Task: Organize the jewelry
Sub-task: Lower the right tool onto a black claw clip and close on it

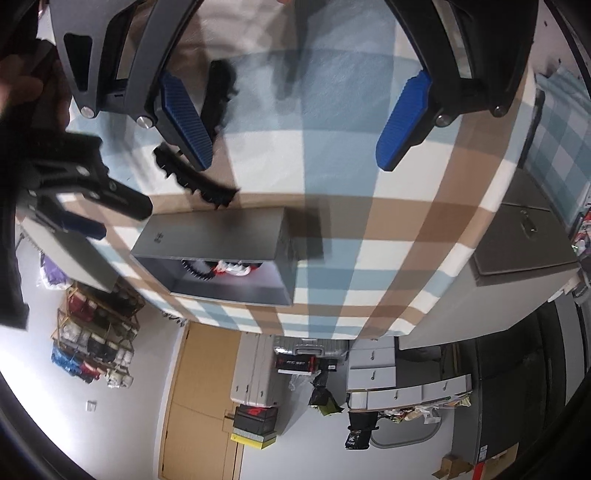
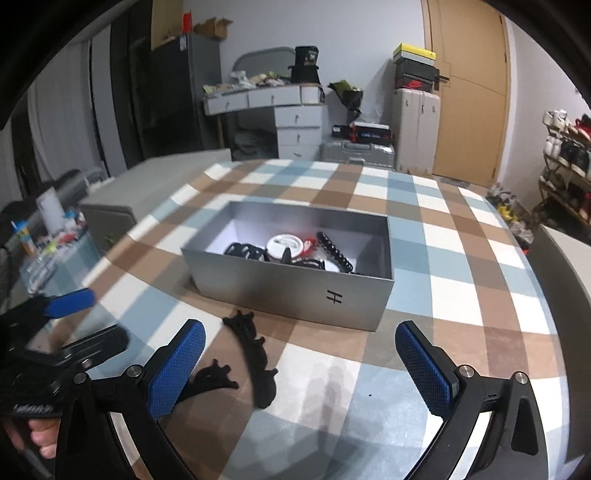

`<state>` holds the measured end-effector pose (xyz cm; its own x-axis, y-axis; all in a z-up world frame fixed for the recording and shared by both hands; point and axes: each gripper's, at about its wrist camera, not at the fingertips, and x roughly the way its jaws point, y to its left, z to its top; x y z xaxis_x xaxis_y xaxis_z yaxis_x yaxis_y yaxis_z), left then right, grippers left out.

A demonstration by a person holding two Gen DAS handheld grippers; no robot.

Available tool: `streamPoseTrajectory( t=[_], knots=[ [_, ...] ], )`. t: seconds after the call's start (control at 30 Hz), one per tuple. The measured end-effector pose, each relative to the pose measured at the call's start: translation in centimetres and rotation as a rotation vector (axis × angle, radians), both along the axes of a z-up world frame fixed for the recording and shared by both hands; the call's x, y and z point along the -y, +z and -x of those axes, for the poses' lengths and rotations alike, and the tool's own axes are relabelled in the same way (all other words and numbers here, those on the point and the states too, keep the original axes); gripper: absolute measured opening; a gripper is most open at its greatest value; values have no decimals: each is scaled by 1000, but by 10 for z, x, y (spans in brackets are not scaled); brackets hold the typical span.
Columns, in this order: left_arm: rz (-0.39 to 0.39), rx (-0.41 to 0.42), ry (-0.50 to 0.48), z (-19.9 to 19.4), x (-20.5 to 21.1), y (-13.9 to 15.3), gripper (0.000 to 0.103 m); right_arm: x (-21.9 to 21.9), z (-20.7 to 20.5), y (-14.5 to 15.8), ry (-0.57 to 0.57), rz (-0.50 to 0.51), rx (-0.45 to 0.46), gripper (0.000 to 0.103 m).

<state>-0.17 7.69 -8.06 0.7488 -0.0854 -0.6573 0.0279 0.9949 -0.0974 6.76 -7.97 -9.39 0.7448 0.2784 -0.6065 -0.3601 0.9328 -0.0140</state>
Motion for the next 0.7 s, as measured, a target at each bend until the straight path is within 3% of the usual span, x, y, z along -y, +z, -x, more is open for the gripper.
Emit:
streamPoseTrajectory(
  t=[0.23,0.4,0.53,0.6,0.67,0.7],
  knots=[
    [-34,-44,26,7,-7,-6,87,-7,-13,-14,39,-21,-80,102],
    [-26,-56,38,5,-9,-8,87,-17,-14,-20,63,22,-107,92],
    [-22,-79,32,1,-8,-10,87,-22,-19,-28,82,24,-181,68],
    [-24,-91,27,0,-7,-10,87,-22,-20,-31,84,6,-198,66],
    [-25,-96,16,0,-6,-11,87,-23,-22,-34,92,4,-215,53],
    [-29,-96,11,0,-5,-11,87,-22,-23,-35,96,5,-224,51]
  ],
)
